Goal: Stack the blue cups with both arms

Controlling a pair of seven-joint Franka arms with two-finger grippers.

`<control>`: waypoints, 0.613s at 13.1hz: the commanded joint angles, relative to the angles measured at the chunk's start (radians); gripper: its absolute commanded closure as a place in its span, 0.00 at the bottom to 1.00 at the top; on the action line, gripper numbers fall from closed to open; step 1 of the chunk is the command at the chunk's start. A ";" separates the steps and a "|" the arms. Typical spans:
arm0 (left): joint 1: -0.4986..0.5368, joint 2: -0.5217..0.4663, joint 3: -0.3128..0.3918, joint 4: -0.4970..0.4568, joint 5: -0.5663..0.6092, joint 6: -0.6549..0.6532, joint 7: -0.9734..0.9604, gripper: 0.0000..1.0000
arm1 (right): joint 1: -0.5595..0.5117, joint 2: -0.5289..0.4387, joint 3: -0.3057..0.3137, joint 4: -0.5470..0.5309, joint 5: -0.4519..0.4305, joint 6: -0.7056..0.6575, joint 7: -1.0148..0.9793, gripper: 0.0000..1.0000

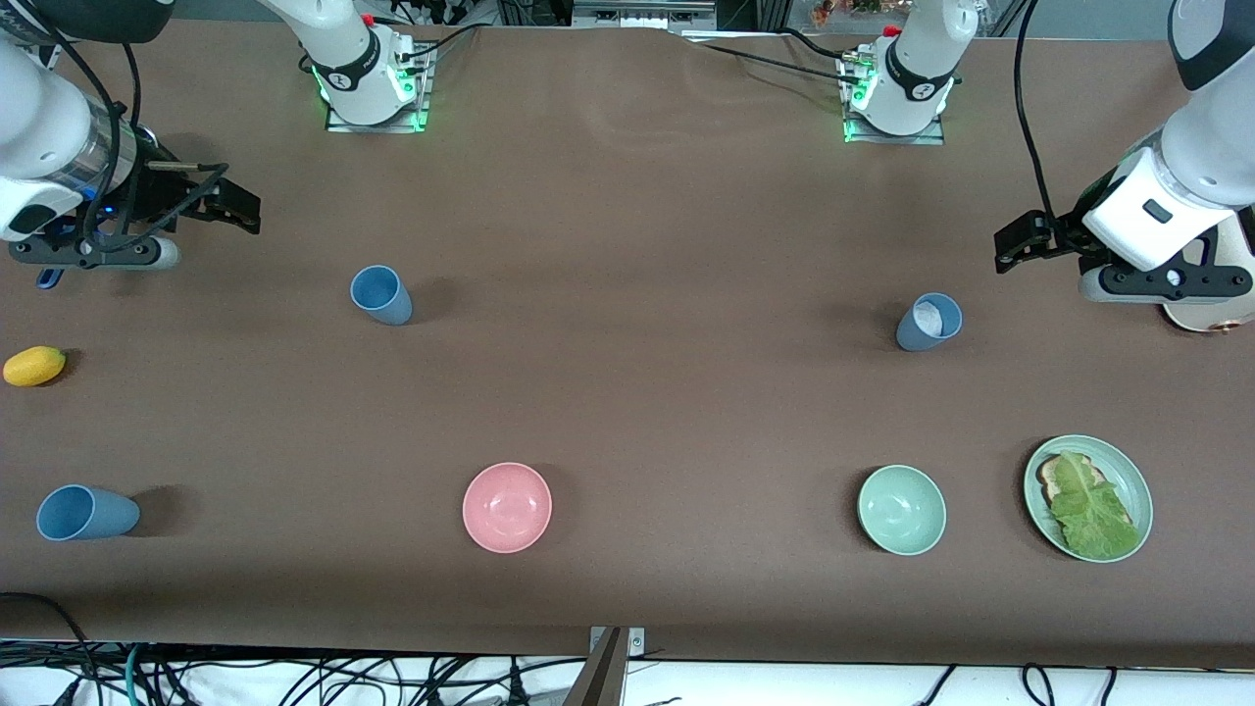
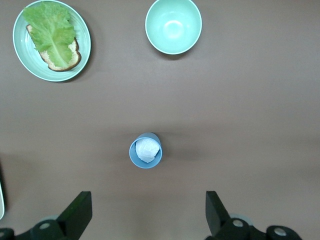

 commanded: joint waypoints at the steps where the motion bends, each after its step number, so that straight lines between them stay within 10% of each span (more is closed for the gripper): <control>1: 0.008 0.007 0.006 0.017 0.015 -0.025 0.034 0.00 | -0.002 0.009 0.003 0.029 0.011 -0.014 0.015 0.00; 8: 0.141 0.172 0.004 -0.050 0.023 0.017 0.208 0.00 | -0.002 0.009 0.003 0.029 0.011 -0.013 0.015 0.00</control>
